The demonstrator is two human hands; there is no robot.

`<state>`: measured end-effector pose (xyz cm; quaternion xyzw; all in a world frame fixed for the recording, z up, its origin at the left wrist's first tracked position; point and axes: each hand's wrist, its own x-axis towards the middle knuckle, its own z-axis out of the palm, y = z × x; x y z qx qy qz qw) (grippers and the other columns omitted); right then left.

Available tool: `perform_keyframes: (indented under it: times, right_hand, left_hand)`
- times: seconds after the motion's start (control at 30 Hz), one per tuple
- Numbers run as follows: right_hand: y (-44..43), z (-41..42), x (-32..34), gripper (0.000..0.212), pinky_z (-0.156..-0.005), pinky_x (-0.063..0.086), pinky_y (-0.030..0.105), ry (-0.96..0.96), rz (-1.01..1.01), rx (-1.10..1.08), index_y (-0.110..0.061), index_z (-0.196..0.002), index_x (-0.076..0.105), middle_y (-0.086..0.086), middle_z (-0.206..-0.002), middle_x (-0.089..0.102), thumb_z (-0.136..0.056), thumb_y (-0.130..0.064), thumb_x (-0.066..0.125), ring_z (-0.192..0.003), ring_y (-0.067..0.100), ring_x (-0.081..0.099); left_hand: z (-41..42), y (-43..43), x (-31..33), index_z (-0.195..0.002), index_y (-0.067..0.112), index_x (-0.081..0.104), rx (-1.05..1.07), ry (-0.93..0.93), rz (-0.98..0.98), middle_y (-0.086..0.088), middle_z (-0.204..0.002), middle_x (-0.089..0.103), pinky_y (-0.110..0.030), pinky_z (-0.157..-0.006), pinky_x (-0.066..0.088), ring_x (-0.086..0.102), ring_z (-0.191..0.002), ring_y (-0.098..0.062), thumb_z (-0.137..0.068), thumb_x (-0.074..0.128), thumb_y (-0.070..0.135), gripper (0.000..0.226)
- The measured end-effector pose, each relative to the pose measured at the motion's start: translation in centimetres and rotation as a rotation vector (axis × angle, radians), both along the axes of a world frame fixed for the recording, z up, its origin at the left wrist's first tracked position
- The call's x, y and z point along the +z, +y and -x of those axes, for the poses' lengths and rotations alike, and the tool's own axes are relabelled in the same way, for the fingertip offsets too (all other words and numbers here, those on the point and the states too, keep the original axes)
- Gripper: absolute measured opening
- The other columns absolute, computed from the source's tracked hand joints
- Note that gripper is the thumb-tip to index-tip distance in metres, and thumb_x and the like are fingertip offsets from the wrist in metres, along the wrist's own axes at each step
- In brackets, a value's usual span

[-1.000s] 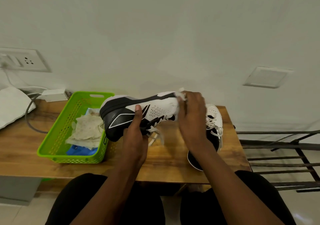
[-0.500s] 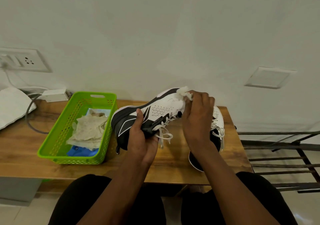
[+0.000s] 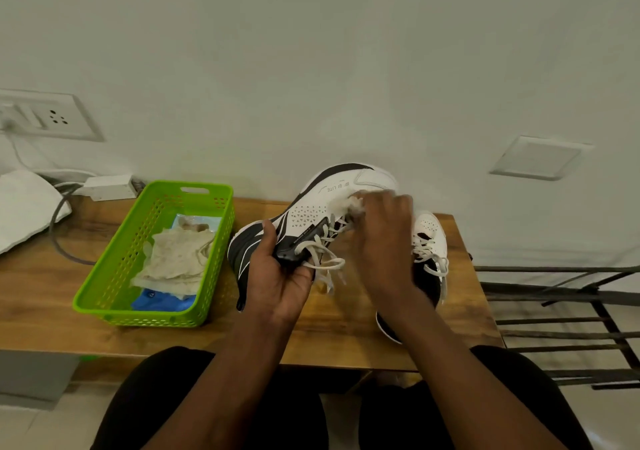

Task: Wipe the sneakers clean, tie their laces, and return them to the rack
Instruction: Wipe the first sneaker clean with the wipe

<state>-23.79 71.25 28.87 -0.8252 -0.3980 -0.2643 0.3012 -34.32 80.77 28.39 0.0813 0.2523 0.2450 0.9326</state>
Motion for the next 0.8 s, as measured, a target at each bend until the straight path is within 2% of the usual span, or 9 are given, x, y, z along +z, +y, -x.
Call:
perform_keyframes:
  times: [0.1,0.13,0.23,0.3,0.4,0.47,0.57,0.7,0.8]
  right_hand:
    - [1.1,3.6,-1.7,0.029,-0.072,0.046,0.037,-0.068,0.180,0.239,-0.008,-0.107,0.063,0.009,-0.099,0.061,-0.084,-0.019,0.048,-0.091,0.025,0.048]
    - [1.2,3.2,-1.5,0.029,-0.070,0.045,0.037,-0.088,0.201,0.260,-0.009,-0.107,0.064,0.008,-0.098,0.061,-0.083,-0.019,0.050,-0.090,0.025,0.049]
    - [0.5,-0.3,0.1,0.026,-0.067,0.044,0.039,-0.126,0.103,0.089,-0.009,-0.105,0.065,0.009,-0.097,0.063,-0.082,-0.015,0.056,-0.089,0.030,0.051]
    - [-0.4,-2.3,1.1,0.023,-0.072,0.041,0.038,-0.036,-0.046,-0.036,-0.010,-0.109,0.063,0.007,-0.100,0.060,-0.091,-0.016,0.051,-0.094,0.027,0.045]
    - [-1.0,-2.9,1.7,0.016,-0.082,0.032,0.012,0.165,-0.290,-0.054,-0.008,-0.111,0.060,0.006,-0.106,0.055,-0.099,-0.013,0.052,-0.099,0.016,0.041]
    - [-0.9,-2.9,2.1,0.017,-0.080,0.033,0.005,0.235,-0.394,-0.014,-0.004,-0.109,0.057,0.007,-0.106,0.054,-0.101,-0.016,0.049,-0.095,0.010,0.046]
    - [-0.2,-3.1,3.0,0.018,-0.067,0.040,0.014,0.335,-0.525,0.021,-0.006,-0.103,0.052,0.004,-0.093,0.057,-0.104,-0.022,0.043,-0.079,0.009,0.052]
    - [0.2,-3.5,3.1,0.020,-0.061,0.040,0.018,0.323,-0.574,0.007,-0.006,-0.103,0.051,0.003,-0.085,0.057,-0.104,-0.023,0.040,-0.073,0.013,0.053]
    - [0.0,-4.1,2.6,0.023,-0.060,0.044,0.024,0.316,-0.560,-0.009,-0.004,-0.106,0.050,0.007,-0.086,0.059,-0.104,-0.024,0.039,-0.074,0.019,0.056]
  left_hand:
    - [0.2,0.0,-0.5,-0.109,-0.005,0.065,-0.015,-0.052,0.086,-0.017,-0.087,0.073,-0.031,-0.055,0.061,0.071,-0.062,-0.020,-0.102,0.045,0.044,0.053]
    - [0.3,0.1,-0.6,-0.106,-0.004,0.066,-0.006,-0.056,0.086,-0.017,-0.085,0.073,-0.032,-0.054,0.061,0.072,-0.061,-0.021,-0.102,0.045,0.044,0.053]
    - [0.3,0.7,-0.7,-0.111,-0.003,0.066,0.020,-0.007,0.010,-0.022,-0.099,0.075,-0.042,-0.071,0.063,0.075,-0.079,-0.031,-0.101,0.047,0.044,0.051]
    - [0.2,0.5,-0.6,-0.110,-0.003,0.065,0.016,0.010,0.019,-0.023,-0.100,0.075,-0.045,-0.079,0.058,0.074,-0.083,-0.033,-0.100,0.048,0.044,0.051]
    - [-0.1,-0.1,-0.6,-0.113,-0.004,0.064,0.009,0.026,0.092,-0.024,-0.102,0.074,-0.048,-0.075,0.060,0.075,-0.084,-0.035,-0.099,0.051,0.043,0.051]
    - [-0.4,-0.7,-0.7,-0.121,-0.004,0.062,-0.007,0.023,0.141,-0.024,-0.111,0.072,-0.045,-0.071,0.063,0.072,-0.097,-0.035,-0.099,0.053,0.042,0.052]
    - [-0.7,-1.6,-0.8,-0.122,-0.004,0.063,-0.058,0.039,0.170,-0.025,-0.117,0.070,-0.046,-0.076,0.062,0.065,-0.113,-0.035,-0.100,0.053,0.040,0.050]
    - [-0.6,-3.3,-1.1,-0.129,-0.006,0.058,-0.132,0.059,0.202,-0.024,-0.129,0.065,-0.045,-0.094,0.052,0.055,-0.133,-0.029,-0.098,0.055,0.043,0.058]
    - [-0.2,-3.6,-0.9,-0.121,-0.007,0.062,-0.162,0.129,0.170,-0.025,-0.111,0.072,-0.039,-0.082,0.061,0.073,-0.099,-0.031,-0.099,0.054,0.041,0.053]
